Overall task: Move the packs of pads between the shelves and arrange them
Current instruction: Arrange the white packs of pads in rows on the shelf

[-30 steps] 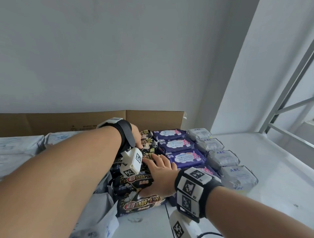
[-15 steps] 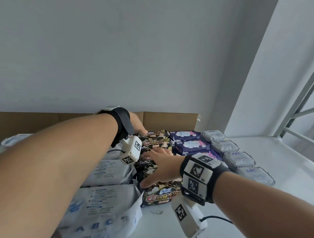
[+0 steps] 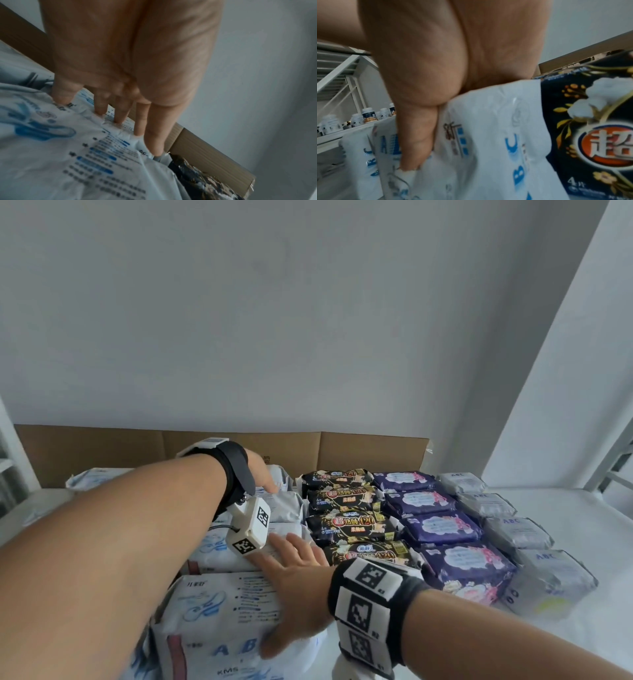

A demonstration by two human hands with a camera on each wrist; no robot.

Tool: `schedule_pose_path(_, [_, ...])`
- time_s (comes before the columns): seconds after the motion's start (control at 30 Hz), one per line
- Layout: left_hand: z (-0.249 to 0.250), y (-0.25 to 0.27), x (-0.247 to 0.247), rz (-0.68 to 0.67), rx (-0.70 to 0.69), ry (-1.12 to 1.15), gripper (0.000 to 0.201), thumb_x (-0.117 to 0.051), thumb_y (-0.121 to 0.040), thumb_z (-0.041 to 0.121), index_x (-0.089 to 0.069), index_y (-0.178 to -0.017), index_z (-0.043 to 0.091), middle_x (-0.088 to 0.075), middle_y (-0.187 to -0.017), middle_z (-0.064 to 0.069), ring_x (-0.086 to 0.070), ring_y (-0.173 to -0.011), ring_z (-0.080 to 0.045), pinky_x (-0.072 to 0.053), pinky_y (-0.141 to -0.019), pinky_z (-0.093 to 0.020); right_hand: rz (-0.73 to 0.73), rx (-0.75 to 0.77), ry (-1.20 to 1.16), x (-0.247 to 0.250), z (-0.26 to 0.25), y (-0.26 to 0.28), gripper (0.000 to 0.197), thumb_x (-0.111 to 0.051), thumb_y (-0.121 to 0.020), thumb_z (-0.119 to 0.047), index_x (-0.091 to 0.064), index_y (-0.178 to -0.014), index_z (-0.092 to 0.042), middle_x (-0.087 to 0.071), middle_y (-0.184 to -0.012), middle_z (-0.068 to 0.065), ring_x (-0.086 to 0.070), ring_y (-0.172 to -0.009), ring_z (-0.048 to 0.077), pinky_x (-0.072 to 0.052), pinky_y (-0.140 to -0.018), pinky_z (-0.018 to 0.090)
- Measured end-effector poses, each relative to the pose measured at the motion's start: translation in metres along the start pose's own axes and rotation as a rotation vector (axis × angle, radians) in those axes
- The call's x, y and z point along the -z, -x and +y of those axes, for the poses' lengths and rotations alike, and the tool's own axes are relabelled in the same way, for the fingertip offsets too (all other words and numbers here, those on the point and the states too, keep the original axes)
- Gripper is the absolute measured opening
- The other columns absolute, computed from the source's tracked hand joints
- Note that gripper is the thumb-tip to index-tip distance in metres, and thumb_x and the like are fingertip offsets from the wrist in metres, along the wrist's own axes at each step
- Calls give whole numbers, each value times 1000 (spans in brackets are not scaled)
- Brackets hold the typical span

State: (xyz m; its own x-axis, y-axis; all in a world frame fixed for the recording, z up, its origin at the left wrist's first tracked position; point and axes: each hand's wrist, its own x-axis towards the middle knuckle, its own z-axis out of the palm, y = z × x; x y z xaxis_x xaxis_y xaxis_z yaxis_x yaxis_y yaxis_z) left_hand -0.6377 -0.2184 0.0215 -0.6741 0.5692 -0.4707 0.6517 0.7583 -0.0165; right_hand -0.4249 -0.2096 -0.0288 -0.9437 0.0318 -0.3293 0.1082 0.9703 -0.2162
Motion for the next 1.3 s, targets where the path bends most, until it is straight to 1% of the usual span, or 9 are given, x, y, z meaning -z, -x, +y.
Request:
schedule_pose_path(0.13, [-2,-1,-3,-68,-26,4,66,-55,-91,44,-36,-145,13,-38,-150,-4,-40,-135,-23,-34,-112,-41,18,-11,23,-4,1,-7,110,-74,-68,-56,1,-147,-38,15,-159,-4,21,-144,28,15,-109,54])
schedule_pose_path(0.3, [-7,-1,-2,-120,-47,35,73,-61,-86,47,-35,-146,16,-36,-151,-2,-38,-137,-22,-32,-113,-42,22,-24,10,0,1,-13,109,-74,-68,-55,0,-147,-38,12,-159,-6,21,-144,27,18,-105,52])
schedule_pose_path(0.43, [-7,-1,-7,-130,-49,51,76,-59,-86,50,-31,-148,15,-33,-153,-5,-35,-138,-23,-30,-113,-41,34,-27,1,-1,1,-13,107,-75,-69,-54,-2,-146,-41,10,-158,-9,19,-144,26,16,-109,53])
schedule_pose_path(0.63, [0,30,-12,-24,-60,82,73,-51,-89,54,-32,-147,13,-32,-153,-6,-35,-139,-23,-30,-114,-40,56,-32,25,-1,-4,-7,111,-74,-69,-54,2,-148,-38,8,-159,-6,15,-145,27,15,-110,51])
schedule_pose_path(0.77, [-1,81,1,152,-93,132,70,-48,-92,51,-30,-148,12,-30,-154,-4,-31,-141,-23,-28,-112,-32,88,-61,20,4,-12,1,109,-79,-63,-52,-10,-147,-38,-5,-156,-5,1,-144,27,2,-114,54])
schedule_pose_path(0.83, [-7,111,9,184,-100,198,67,-47,-94,46,-27,-149,12,-28,-155,-4,-29,-141,-22,-31,-107,-29,60,-79,-14,9,-19,8,111,-80,-61,-54,-12,-148,-38,-5,-157,-5,2,-145,26,1,-115,53])
schedule_pose_path(0.97, [-32,156,13,246,-3,204,65,-47,-95,44,-28,-149,14,-27,-155,-3,-27,-142,-21,-29,-109,-33,32,-39,-33,15,-42,18,111,-76,-63,-60,-9,-149,-37,1,-160,-5,6,-147,25,-2,-116,56])
schedule_pose_path(1.13, [-84,176,-6,201,139,93,68,-44,-95,48,-26,-149,12,-23,-157,-3,-24,-144,-20,-20,-114,-31,40,91,3,1,-88,17,111,-76,-65,-59,-9,-150,-34,5,-160,-6,9,-146,24,-2,-116,52])
schedule_pose_path(1.3, [-141,161,-22,124,218,157,77,-55,-89,49,-25,-150,11,-28,-155,-5,-35,-138,-24,-31,-113,-35,52,239,102,-18,-136,-2,117,-77,-64,-58,-1,-149,-34,19,-158,-1,26,-142,29,12,-111,56])
